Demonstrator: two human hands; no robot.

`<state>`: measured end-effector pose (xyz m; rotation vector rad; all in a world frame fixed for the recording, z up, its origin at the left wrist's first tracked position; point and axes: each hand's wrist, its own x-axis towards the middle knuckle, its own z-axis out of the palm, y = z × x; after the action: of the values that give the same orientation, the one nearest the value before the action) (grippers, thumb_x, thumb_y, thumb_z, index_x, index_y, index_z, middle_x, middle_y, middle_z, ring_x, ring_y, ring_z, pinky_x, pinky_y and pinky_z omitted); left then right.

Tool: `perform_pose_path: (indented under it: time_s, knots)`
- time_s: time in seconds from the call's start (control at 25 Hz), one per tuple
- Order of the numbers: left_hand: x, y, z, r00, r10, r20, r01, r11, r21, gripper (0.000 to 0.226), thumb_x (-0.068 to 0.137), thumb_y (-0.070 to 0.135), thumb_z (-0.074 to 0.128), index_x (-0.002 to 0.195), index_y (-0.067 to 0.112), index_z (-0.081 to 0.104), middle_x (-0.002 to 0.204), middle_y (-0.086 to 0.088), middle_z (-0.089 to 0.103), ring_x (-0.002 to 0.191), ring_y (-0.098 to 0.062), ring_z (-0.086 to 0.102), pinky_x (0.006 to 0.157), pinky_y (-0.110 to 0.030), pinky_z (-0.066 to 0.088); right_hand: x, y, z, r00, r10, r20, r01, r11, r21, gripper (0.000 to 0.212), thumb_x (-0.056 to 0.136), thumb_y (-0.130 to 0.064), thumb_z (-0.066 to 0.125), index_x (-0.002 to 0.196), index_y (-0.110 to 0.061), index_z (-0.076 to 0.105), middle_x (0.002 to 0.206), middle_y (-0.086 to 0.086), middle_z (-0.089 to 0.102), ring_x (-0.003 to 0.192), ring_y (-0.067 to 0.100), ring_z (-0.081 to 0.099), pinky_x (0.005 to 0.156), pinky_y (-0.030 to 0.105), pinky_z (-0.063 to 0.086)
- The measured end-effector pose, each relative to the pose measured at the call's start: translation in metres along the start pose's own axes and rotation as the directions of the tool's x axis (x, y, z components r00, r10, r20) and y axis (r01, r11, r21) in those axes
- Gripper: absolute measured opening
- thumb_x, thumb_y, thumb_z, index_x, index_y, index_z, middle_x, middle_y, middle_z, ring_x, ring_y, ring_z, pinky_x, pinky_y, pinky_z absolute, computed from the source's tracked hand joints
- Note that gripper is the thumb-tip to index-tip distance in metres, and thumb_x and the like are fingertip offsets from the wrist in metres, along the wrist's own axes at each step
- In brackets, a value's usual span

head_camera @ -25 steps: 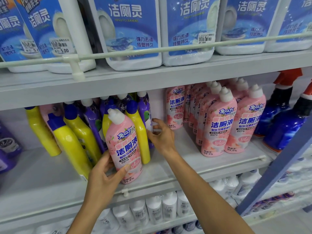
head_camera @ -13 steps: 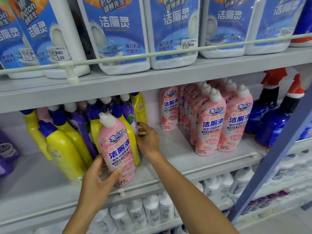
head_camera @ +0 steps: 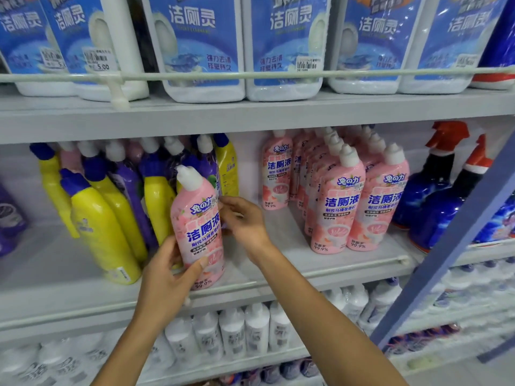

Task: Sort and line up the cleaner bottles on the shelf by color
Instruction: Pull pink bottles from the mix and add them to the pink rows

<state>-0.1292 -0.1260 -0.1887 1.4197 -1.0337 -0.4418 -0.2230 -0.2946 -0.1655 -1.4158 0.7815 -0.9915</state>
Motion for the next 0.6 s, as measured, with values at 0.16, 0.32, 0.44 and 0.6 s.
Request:
perform_pose_path:
  time_s: [0.16, 0.32, 0.44, 0.6]
  knots:
    - [0.003, 0.009, 0.025, 0.998, 0.005, 0.061, -0.002, 0.999, -0.046, 0.052, 0.087, -0.003, 0.077, 0.131, 0.02, 0.062, 0.118, 0.014, 0.076, 0.108, -0.006, 0.073, 0.081, -0.012, 0.055, -0.038, -0.017, -0.037, 0.99, -0.108, 0.09, 0.091, 0.981, 0.171, 0.029, 0.099, -0.017, 0.068, 0.127, -0.01, 0.069, 0.12, 0.009, 0.075, 0.106, 0.019, 0.072, 0.09, 0.038, 0.061]
    - [0.015, 0.012, 0.05, 0.998, -0.014, 0.061, 0.016, 0.999, -0.043, 0.051, 0.081, 0.002, 0.086, 0.123, 0.022, 0.066, 0.112, 0.009, 0.078, 0.104, -0.012, 0.075, 0.085, -0.024, 0.059, -0.055, -0.021, -0.067, 0.972, -0.217, 0.094, 0.219, 0.976, -0.011, 0.056, 0.078, -0.015, 0.089, 0.128, -0.018, 0.062, 0.12, 0.0, 0.074, 0.111, 0.015, 0.071, 0.096, 0.031, 0.057]
    - [0.016, 0.013, 0.056, 0.99, -0.036, -0.136, 0.033, 0.999, -0.022, 0.044, 0.08, 0.008, 0.088, 0.118, 0.019, 0.069, 0.108, 0.003, 0.077, 0.104, -0.02, 0.074, 0.09, -0.033, 0.059, -0.055, -0.027, -0.082, 0.961, -0.275, 0.037, 0.277, 0.949, -0.152, 0.059, 0.073, -0.022, 0.093, 0.123, -0.021, 0.062, 0.111, -0.005, 0.074, 0.1, 0.009, 0.072, 0.089, 0.03, 0.059]
    - [0.027, 0.03, 0.043, 0.907, -0.021, -0.42, 0.034, 0.999, 0.024, 0.042, 0.085, 0.007, 0.083, 0.12, 0.02, 0.063, 0.11, 0.014, 0.067, 0.107, -0.013, 0.066, 0.081, -0.015, 0.056, -0.052, -0.022, -0.092, 0.929, -0.37, -0.024, 0.347, 0.89, -0.296, 0.058, 0.077, -0.03, 0.09, 0.126, -0.018, 0.061, 0.113, -0.005, 0.071, 0.098, 0.006, 0.07, 0.085, 0.028, 0.059]
